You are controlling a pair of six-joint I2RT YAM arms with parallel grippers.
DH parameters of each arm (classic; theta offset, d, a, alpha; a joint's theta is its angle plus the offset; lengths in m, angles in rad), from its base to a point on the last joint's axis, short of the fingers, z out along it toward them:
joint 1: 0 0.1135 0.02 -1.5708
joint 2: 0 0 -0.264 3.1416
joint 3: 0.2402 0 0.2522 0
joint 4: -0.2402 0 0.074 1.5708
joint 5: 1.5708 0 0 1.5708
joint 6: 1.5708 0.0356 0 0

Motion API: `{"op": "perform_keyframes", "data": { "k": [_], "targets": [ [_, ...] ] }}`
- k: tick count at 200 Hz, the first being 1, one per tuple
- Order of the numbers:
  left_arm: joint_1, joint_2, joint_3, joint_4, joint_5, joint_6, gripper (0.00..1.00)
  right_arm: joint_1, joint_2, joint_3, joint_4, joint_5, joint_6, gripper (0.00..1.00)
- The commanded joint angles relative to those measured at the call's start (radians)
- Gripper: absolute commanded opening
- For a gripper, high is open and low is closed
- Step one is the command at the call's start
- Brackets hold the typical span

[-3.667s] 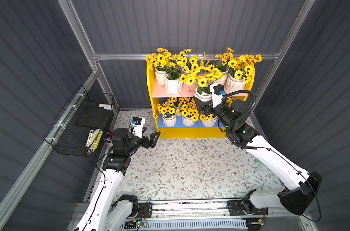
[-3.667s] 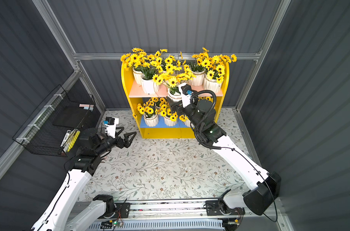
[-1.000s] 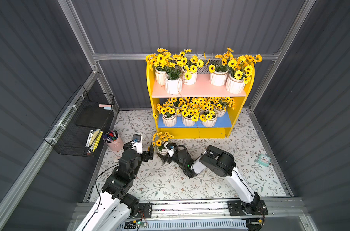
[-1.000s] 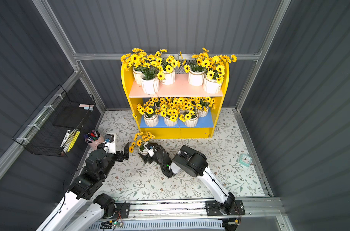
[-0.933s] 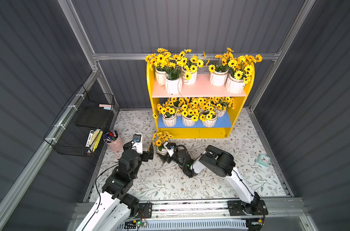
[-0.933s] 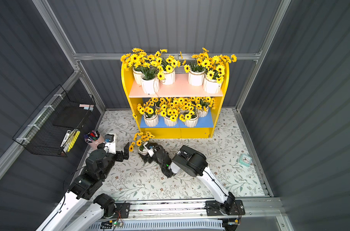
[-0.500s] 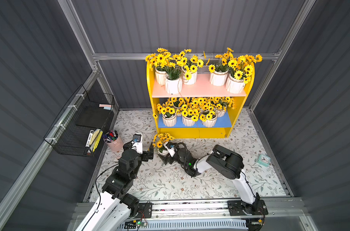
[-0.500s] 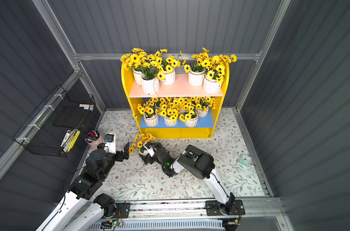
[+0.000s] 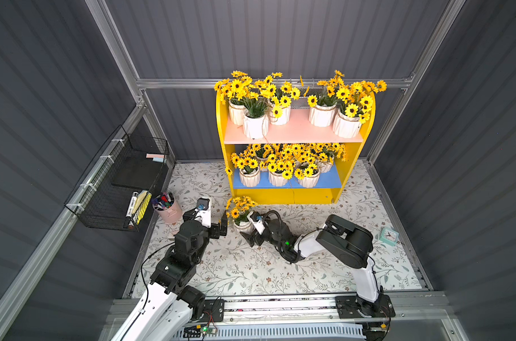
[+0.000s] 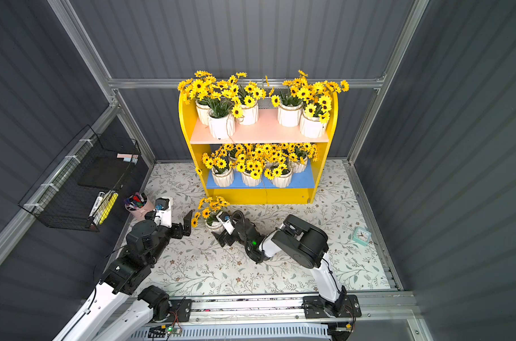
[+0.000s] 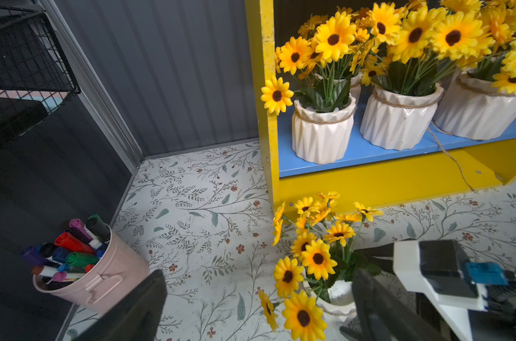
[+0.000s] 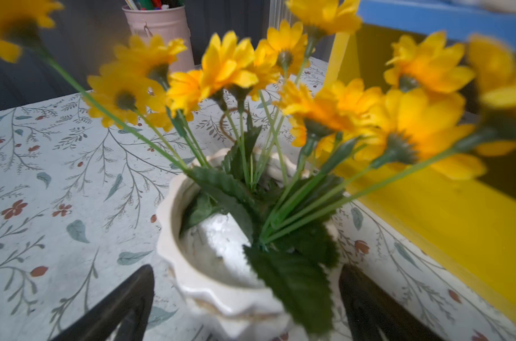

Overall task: Take the sunflower pots off the shelves
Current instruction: Place the sunflower pot at the center of the board, then pick up the sunflower pot from the shelf.

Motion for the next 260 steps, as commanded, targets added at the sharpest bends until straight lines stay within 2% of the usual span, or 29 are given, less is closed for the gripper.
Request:
{"op": "perform_keyframes", "data": {
  "k": [1, 42, 54, 71, 89, 122, 157, 167, 204, 260],
  "targets": [
    [0.001, 0.016, 0.062, -0.043, 0.038, 0.003, 0.99, 0.003, -0.097, -0.062, -0.05, 0.004, -0.009, 0.99],
    [0.001, 0.115, 0.202, -0.088, 0.15, 0.034, 0.99, 0.017, -0.369, -0.175, -0.299, 0.063, -0.042, 0.99],
    [0.0, 0.187, 0.285, -0.114, 0.205, 0.093, 0.99, 0.016, -0.464, -0.2, -0.398, 0.134, -0.009, 0.99],
    [-0.001, 0.304, 0.443, -0.172, 0.293, 0.104, 0.99, 0.014, -0.599, -0.202, -0.594, 0.212, 0.036, 0.99],
    [-0.002, 0.4, 0.579, -0.169, 0.342, 0.105, 0.99, 0.012, -0.693, -0.215, -0.685, 0.253, 0.05, 0.99],
    [-0.001, 0.587, 0.839, -0.156, 0.417, 0.104, 1.0, -0.004, -0.828, -0.28, -0.72, 0.308, 0.095, 0.99],
    [-0.002, 0.75, 1.014, -0.104, 0.473, 0.076, 0.99, -0.035, -0.919, -0.323, -0.743, 0.32, 0.108, 0.99],
    [-0.001, 0.786, 1.049, -0.106, 0.483, 0.038, 0.99, -0.042, -0.933, -0.328, -0.754, 0.324, 0.103, 0.99],
    [-0.001, 0.903, 1.169, -0.098, 0.505, 0.033, 0.99, -0.074, -0.987, -0.352, -0.75, 0.303, 0.103, 0.99],
    [-0.001, 1.026, 1.249, -0.045, 0.417, 0.067, 0.99, -0.113, -1.045, -0.366, -0.756, 0.274, 0.109, 0.99]
  ]
}}
